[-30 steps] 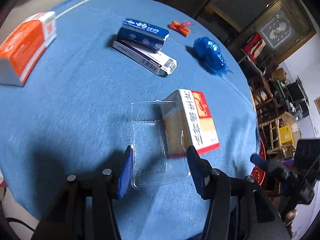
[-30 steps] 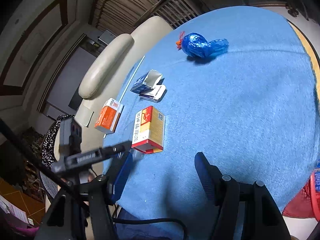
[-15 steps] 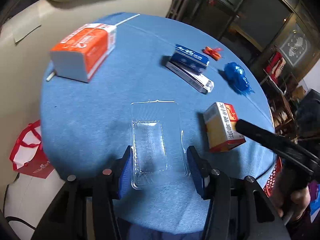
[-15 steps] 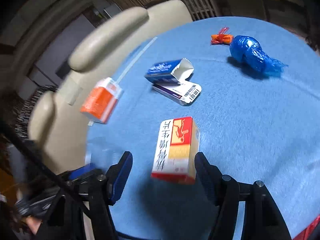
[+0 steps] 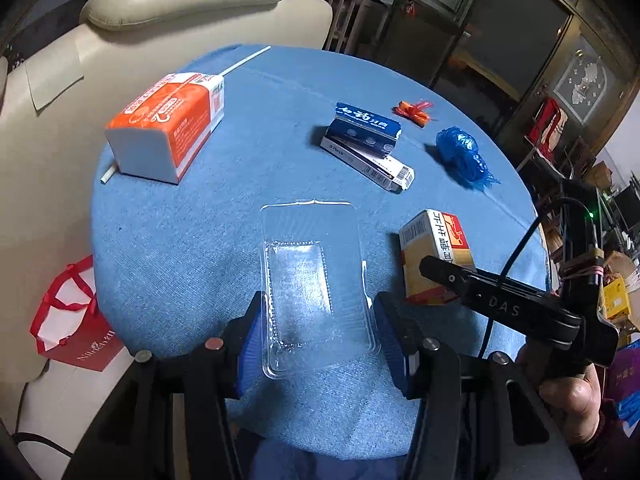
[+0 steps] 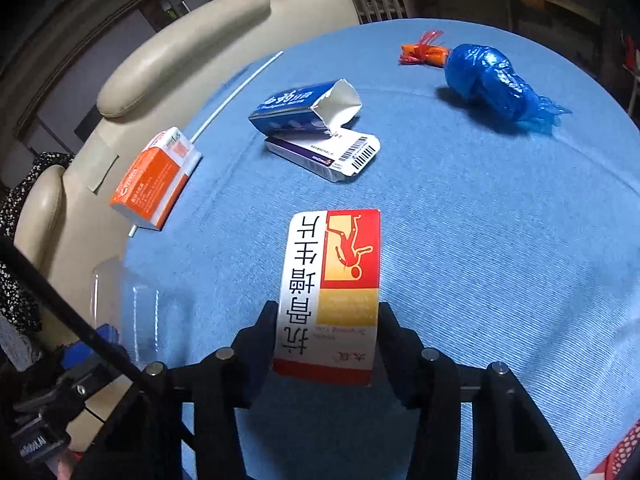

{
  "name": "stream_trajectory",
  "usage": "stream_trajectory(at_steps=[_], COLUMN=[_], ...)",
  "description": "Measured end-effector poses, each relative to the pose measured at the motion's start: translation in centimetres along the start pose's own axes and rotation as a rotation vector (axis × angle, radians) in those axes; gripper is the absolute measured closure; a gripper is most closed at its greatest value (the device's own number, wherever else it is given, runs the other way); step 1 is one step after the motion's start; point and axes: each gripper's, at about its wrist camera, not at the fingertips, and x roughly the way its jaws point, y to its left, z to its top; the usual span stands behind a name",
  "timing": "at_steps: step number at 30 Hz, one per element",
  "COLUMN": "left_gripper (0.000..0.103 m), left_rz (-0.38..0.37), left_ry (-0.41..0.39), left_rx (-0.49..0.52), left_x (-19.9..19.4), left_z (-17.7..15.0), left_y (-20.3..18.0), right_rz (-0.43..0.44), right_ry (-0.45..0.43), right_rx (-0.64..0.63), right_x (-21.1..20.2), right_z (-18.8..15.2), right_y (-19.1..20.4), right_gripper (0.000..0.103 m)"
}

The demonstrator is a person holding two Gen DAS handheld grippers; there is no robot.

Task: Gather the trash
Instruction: 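Grasp the white-red medicine box with the right tool while the left tool holds the tray, then carry the medicine box with the right tool while the left tool carries the clear tray toward the basket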

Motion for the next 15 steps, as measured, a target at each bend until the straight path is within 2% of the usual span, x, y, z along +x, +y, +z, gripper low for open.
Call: stream_trajectory(at_steps=[8, 15], left_gripper=[0.048, 0.048], left_rz=[0.013, 0.053], left_ry=[-0.014, -0.052], left_rx=[0.039, 0.094], left_x=[-0.8, -2.0], left_z=[0.2, 0.7], left_y=[-1.8, -4.3], right_rz=[0.027, 0.061], right_ry=[-0.096, -0.217], right_rx=[0.007, 0.036], right_x=[-4.2, -9.9], right_z=[-1.6, -3.2], right_y=[-1.7, -4.4], right_gripper=[0.053, 0.053])
